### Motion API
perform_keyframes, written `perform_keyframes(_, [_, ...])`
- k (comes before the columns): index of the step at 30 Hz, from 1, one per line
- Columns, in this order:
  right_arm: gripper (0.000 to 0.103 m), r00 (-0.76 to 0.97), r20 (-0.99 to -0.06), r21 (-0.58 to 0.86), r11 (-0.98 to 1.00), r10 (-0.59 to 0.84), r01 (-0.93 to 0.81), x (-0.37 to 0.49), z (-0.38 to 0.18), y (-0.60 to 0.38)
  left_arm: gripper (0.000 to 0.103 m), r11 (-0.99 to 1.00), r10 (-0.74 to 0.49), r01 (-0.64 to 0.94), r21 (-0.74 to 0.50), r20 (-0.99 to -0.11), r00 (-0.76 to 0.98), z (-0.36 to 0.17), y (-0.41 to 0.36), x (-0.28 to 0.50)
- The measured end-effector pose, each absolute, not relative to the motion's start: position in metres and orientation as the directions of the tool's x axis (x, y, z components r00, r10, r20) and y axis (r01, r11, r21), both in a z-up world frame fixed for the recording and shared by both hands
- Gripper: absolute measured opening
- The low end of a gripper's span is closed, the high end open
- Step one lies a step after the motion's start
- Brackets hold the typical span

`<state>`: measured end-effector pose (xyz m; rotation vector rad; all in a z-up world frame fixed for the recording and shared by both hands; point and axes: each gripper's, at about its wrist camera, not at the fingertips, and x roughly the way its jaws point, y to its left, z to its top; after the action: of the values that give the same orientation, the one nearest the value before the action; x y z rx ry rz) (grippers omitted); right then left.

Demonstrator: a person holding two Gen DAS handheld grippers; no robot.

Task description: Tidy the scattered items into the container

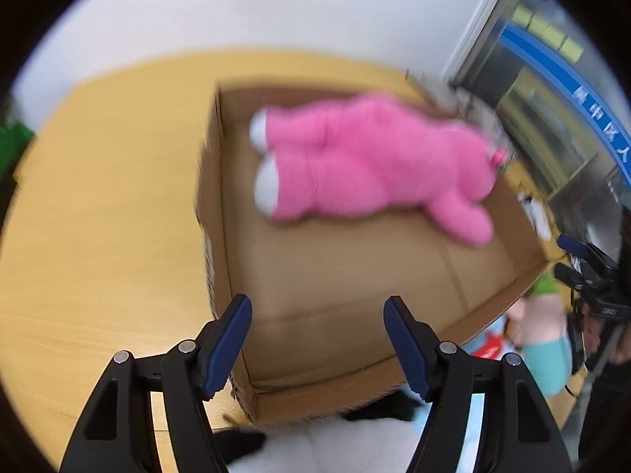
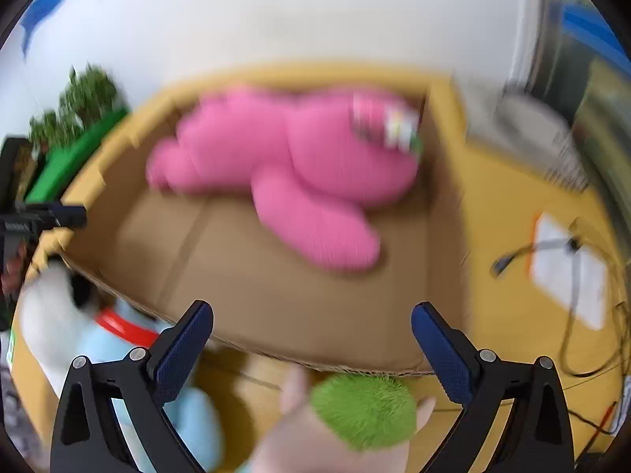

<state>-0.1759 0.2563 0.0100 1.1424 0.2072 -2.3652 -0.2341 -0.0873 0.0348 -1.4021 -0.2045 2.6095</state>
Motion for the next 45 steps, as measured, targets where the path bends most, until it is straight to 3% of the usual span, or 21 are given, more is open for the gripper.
perform_keyframes(3, [0.103, -0.635, -0.638, 0.101, -0.865, -0.436, 0.492, -0.139, 0.060, 0.257, 0.082, -0.988, 0.153, -0.078, -0.135, -0.735, -0.661, 0.068, -0.070, -0.203])
perform_keyframes(9, [0.103, -0.736, -0.533, 0.052, -0.885, -0.417, 0.464, -0.076, 0.093, 0.239, 0.082, -0.995, 0.073, -0.016, -0.097, -0.624, -0.778, 0.099, -0.031, -0.143])
perform_keyframes(23, [0.103, -0.756, -0.572, 0.030, -0.928, -0.320, 0.370, -0.029, 0.074, 0.259, 0.082, -0.986, 0.109, -0.014, -0.163, -0.586, -0.803, 0.087, 0.015, -0.074])
perform_keyframes(45, [0.103, -0.755, -0.595, -0.020, -0.935, -0.274, 0.355, -0.025, 0.063, 0.256, 0.082, -0.986, 0.107, -0.008, -0.165, -0.604, -0.790, 0.070, 0.013, -0.075])
